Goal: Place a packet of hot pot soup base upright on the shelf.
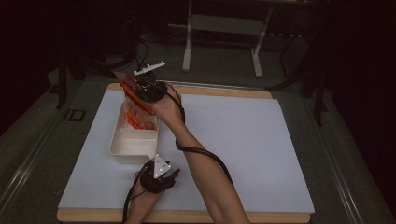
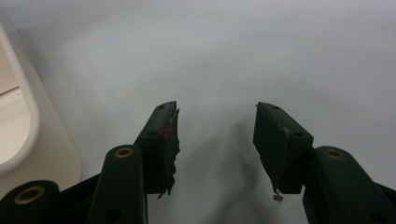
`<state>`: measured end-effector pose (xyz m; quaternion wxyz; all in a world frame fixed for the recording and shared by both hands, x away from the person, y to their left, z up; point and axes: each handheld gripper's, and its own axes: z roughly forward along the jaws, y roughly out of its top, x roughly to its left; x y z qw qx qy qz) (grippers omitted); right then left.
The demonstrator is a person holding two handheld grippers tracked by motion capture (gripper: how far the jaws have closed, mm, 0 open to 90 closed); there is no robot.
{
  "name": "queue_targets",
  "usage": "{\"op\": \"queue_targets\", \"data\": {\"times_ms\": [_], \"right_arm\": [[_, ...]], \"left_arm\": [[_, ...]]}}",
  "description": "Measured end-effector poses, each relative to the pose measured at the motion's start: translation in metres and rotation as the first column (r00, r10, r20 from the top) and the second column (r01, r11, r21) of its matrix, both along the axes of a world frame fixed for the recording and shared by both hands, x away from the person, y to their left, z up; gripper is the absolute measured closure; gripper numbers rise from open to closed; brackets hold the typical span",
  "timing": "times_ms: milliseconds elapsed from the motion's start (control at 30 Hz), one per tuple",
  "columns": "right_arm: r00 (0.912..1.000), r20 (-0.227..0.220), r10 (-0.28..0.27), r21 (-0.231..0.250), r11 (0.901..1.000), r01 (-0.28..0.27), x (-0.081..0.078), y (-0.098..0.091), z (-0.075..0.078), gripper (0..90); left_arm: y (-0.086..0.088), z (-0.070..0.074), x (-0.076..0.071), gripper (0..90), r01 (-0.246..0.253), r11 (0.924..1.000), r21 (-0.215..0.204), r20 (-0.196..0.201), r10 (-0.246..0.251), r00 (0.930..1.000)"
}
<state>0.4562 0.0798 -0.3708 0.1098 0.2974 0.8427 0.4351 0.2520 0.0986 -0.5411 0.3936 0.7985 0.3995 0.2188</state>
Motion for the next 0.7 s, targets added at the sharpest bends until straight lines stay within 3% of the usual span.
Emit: {"op": "queue_targets", "data": {"times_ms": [67, 167, 367, 467, 533, 700], "right_arm": [[0.9994, -0.035, -0.002, 0.017, 0.9998, 0.003, 0.004, 0.000, -0.004, 90.0], [0.9998, -0.016, -0.012, -0.031, 0.9995, 0.012, 0.003, 0.003, -0.009, 90.0], [0.9998, -0.016, -0.013, -0.029, 0.9995, 0.013, 0.000, 0.004, -0.007, 89.6], [0.9998, 0.012, -0.016, -0.055, 0.9984, 0.017, -0.004, 0.003, -0.002, 79.6], [0.9994, 0.032, -0.012, -0.064, 0.9979, 0.014, -0.006, 0.002, -0.003, 78.3], [0.9993, 0.030, -0.022, -0.033, 0.9992, 0.023, -0.010, -0.007, -0.004, 70.2]], "left_arm": [[0.000, 0.000, 0.000, 50.3, 0.000, 1.0000, -0.001, -0.002, 0.000, 1.0000], [0.000, 0.000, 0.000, 50.3, 0.001, 1.0000, 0.000, -0.001, -0.001, 1.0000], [0.000, 0.000, 0.000, 50.3, 0.000, 1.0000, 0.001, 0.000, 0.000, 1.0000], [0.000, 0.000, 0.000, 50.3, 0.000, 1.0000, 0.001, 0.000, 0.000, 1.0000], [0.000, 0.000, 0.000, 50.2, 0.001, 1.0000, 0.002, -0.001, -0.001, 1.0000], [-0.001, 0.000, 0.000, 50.2, 0.001, 1.0000, 0.003, -0.001, -0.001, 1.0000]]}}
